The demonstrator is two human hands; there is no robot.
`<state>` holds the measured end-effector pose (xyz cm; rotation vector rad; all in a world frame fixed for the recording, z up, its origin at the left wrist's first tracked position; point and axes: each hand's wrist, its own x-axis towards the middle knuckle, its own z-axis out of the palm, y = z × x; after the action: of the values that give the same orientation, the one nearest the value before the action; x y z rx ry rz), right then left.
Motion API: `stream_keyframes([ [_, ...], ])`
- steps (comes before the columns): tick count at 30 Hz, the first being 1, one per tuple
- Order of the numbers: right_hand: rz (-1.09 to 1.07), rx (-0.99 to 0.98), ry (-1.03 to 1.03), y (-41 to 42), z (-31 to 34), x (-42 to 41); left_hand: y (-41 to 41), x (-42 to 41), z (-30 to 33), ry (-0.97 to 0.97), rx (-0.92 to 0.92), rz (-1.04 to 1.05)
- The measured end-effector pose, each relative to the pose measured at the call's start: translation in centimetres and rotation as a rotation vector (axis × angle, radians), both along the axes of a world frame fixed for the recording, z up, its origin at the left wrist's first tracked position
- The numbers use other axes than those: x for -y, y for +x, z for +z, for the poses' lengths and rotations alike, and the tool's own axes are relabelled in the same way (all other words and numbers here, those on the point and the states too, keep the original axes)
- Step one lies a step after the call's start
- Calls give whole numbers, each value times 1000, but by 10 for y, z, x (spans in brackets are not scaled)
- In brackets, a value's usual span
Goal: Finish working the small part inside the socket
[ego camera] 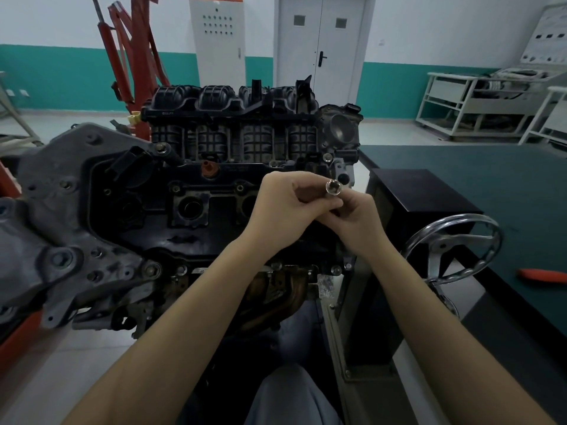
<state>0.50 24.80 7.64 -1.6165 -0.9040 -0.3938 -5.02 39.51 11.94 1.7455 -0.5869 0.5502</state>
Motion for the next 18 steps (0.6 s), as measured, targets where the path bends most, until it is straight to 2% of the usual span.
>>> stream_keyframes([
  [4, -11, -29, -30, -1, -2, 1, -1, -4, 3, -5, -63, -153],
  [7, -64, -2, 1, 0, 0, -1, -2, 1, 2, 45, -12, -24],
  [10, -70, 5, 32, 1, 0, -1, -3, 4, 1, -3, 6, 82],
  [15, -5, -24, -39, -2, -3, -3, -5, -2, 5, -19, -75, -125],
  [18, -49, -2, -29, -3, 0, -5, -6, -1, 4, 6, -54, -87],
])
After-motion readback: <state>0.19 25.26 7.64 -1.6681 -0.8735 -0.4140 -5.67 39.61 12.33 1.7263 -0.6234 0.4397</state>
